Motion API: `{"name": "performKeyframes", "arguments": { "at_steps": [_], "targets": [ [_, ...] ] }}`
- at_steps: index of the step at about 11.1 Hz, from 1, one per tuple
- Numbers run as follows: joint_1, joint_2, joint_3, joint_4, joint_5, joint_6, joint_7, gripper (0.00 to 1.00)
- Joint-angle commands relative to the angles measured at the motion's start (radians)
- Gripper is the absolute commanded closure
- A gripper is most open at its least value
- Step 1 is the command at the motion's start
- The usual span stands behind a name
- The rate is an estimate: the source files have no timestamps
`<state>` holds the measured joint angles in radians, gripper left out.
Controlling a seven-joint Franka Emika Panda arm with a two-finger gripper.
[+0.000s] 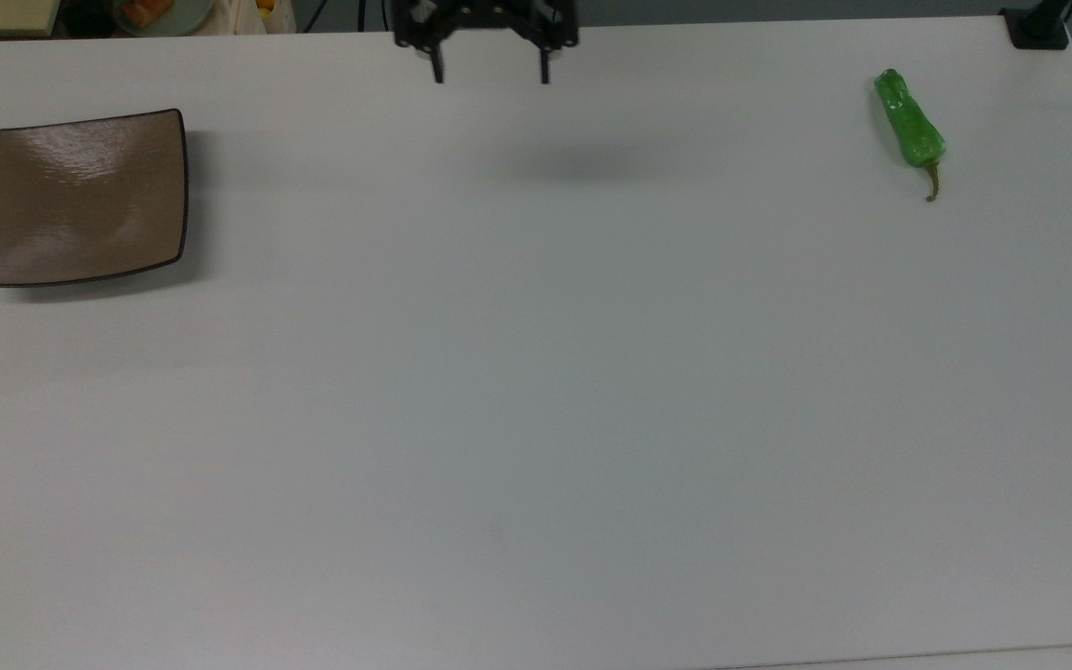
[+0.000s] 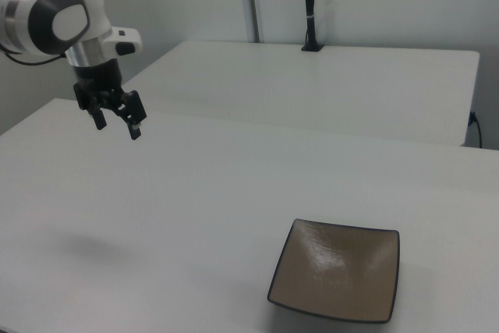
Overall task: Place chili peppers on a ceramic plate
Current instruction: 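Move the open gripper across the table toward the green chili pepper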
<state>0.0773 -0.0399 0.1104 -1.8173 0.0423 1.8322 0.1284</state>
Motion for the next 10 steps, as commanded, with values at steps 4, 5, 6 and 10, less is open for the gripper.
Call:
{"name": "performKeyframes", "arguments": {
  "at_steps": [4, 5, 6, 10],
  "targets": [
    [0.074, 0.021, 0.185, -0.025, 0.045, 0.100, 0.226, 0.00],
    [0.103, 0.038, 0.187, -0.027, 0.060, 0.131, 0.244, 0.00],
    [0.145, 0.061, 0.187, -0.025, 0.065, 0.159, 0.288, 0.00],
    [0.277, 0.124, 0.189, -0.024, 0.068, 0.235, 0.361, 0.00]
  ]
}}
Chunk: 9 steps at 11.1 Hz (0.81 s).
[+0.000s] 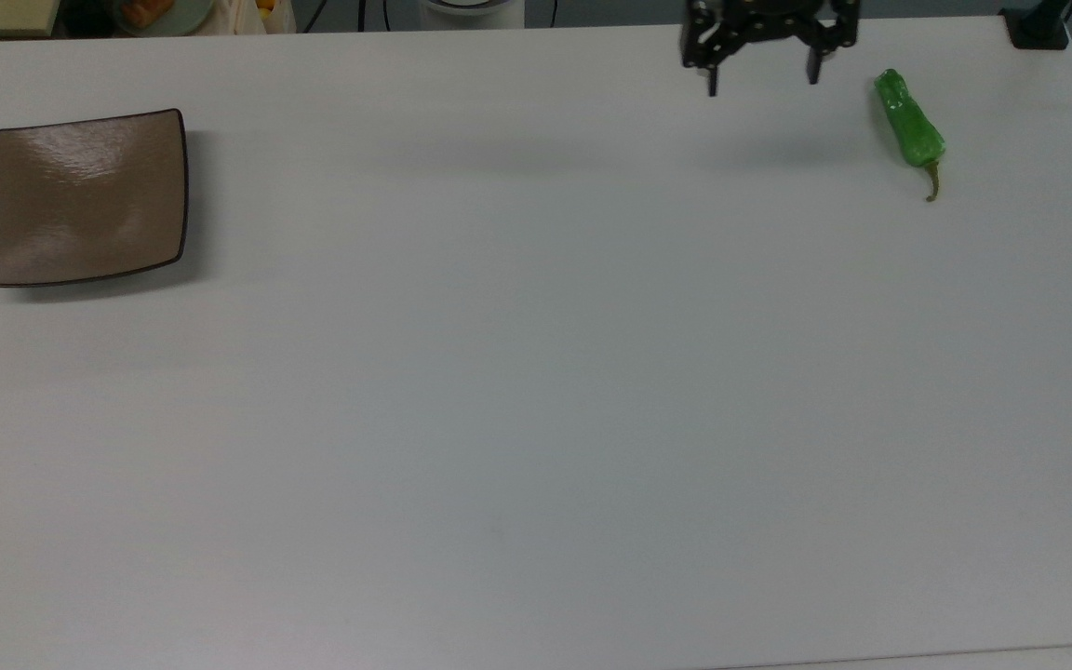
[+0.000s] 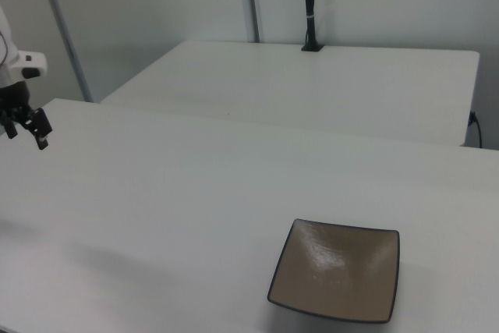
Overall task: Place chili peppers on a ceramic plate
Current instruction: 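Move the open gripper across the table toward the green chili pepper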
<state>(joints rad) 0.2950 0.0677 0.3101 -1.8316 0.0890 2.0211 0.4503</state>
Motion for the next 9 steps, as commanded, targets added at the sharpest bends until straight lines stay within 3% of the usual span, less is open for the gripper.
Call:
{"name": "performKeyframes", "arguments": {
  "at_steps": [1, 4, 9],
  "targets": [
    [0.079, 0.027, 0.001, -0.006, 0.029, 0.048, 0.051, 0.00],
    [0.099, 0.066, 0.061, -0.008, 0.041, 0.095, 0.059, 0.00],
    [0.205, 0.145, 0.069, -0.011, 0.040, 0.189, 0.111, 0.00]
  ]
}}
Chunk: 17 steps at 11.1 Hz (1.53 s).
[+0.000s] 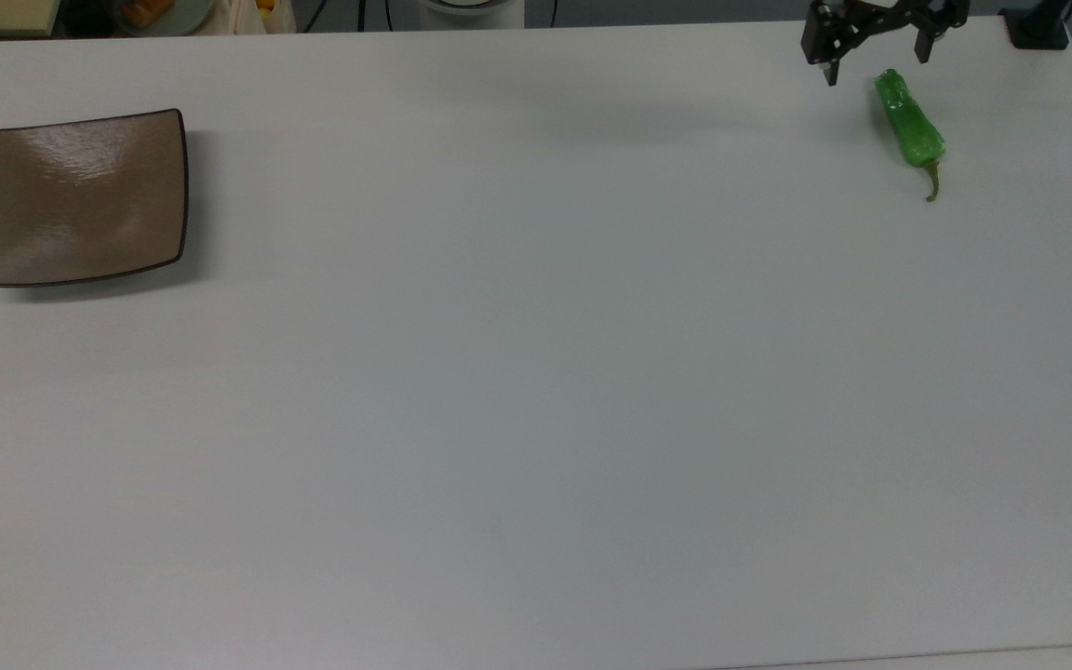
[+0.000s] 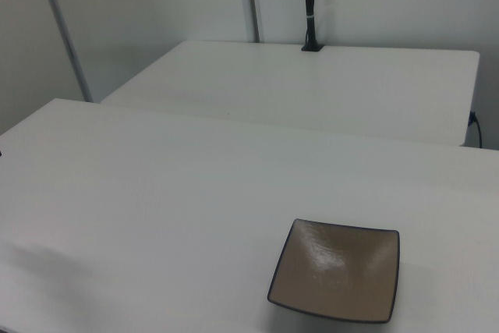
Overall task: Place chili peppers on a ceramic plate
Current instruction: 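Lower the gripper over the green chili pepper and close on it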
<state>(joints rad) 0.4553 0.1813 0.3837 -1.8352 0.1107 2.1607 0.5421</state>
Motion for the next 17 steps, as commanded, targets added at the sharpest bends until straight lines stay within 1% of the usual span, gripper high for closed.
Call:
{"name": "performKeyframes", "arguments": {
  "at_steps": [1, 6, 7, 9, 13, 15, 17],
  "targets": [
    [0.060, 0.053, -0.005, -0.003, 0.017, 0.063, 0.031, 0.00],
    [0.130, 0.165, -0.005, 0.004, -0.014, 0.177, 0.084, 0.00],
    [0.146, 0.190, -0.005, 0.004, -0.038, 0.203, 0.116, 0.00],
    [0.161, 0.234, -0.005, 0.023, -0.098, 0.214, 0.179, 0.00],
    [0.181, 0.293, -0.005, 0.030, -0.127, 0.225, 0.186, 0.00],
    [0.184, 0.334, -0.005, 0.066, -0.132, 0.251, 0.203, 0.00],
    [0.184, 0.342, -0.005, 0.068, -0.167, 0.252, 0.238, 0.00]
  ]
}}
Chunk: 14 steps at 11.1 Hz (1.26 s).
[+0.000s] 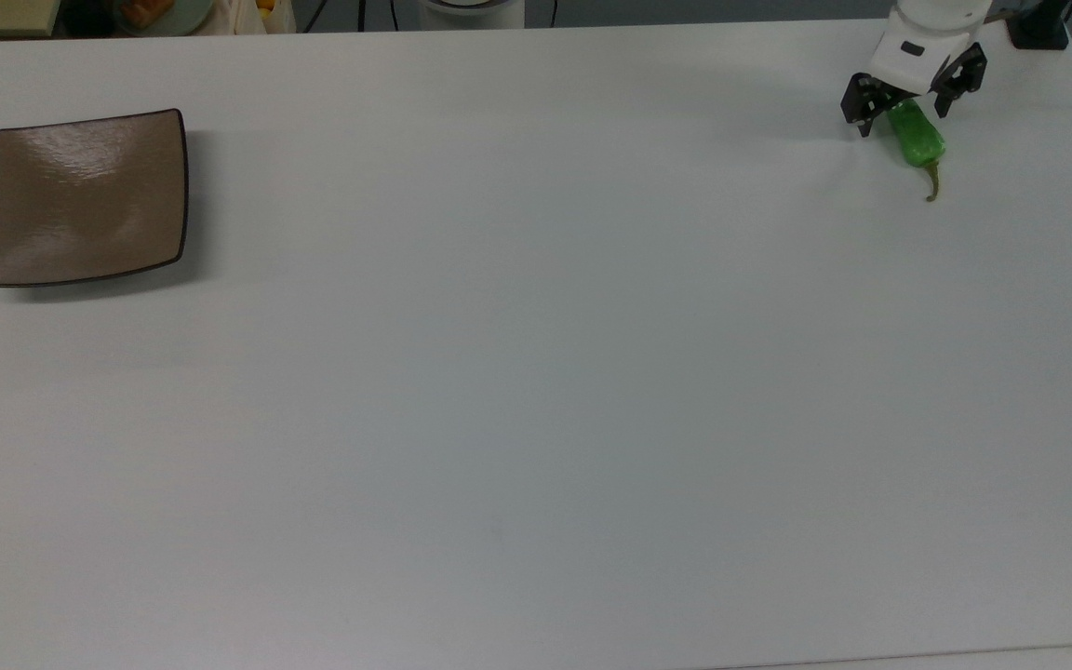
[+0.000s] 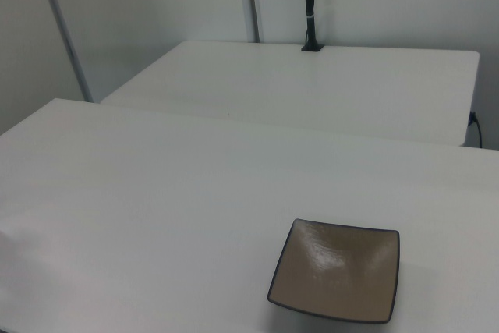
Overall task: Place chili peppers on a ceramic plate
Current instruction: 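Lower the gripper over the green chili pepper and close on it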
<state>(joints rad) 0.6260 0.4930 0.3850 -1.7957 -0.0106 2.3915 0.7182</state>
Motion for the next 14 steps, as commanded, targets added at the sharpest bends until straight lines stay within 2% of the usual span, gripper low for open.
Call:
{"name": "performKeyframes", "arguments": {
  "at_steps": [1, 2, 3, 4, 7, 11, 14],
  "targets": [
    [0.017, 0.030, -0.005, 0.035, -0.048, 0.021, 0.087, 0.00],
    [0.023, 0.039, -0.005, 0.041, -0.049, 0.023, 0.104, 0.10],
    [0.027, 0.044, -0.005, 0.042, -0.046, 0.041, 0.107, 0.43],
    [0.021, 0.045, -0.003, 0.041, -0.039, 0.076, 0.130, 0.67],
    [0.021, 0.045, -0.005, 0.042, -0.045, 0.089, 0.136, 0.80],
    [0.020, 0.044, -0.005, 0.042, -0.052, 0.087, 0.127, 0.82],
    [0.015, 0.006, -0.005, 0.042, -0.080, 0.037, 0.060, 0.82]
  ]
}}
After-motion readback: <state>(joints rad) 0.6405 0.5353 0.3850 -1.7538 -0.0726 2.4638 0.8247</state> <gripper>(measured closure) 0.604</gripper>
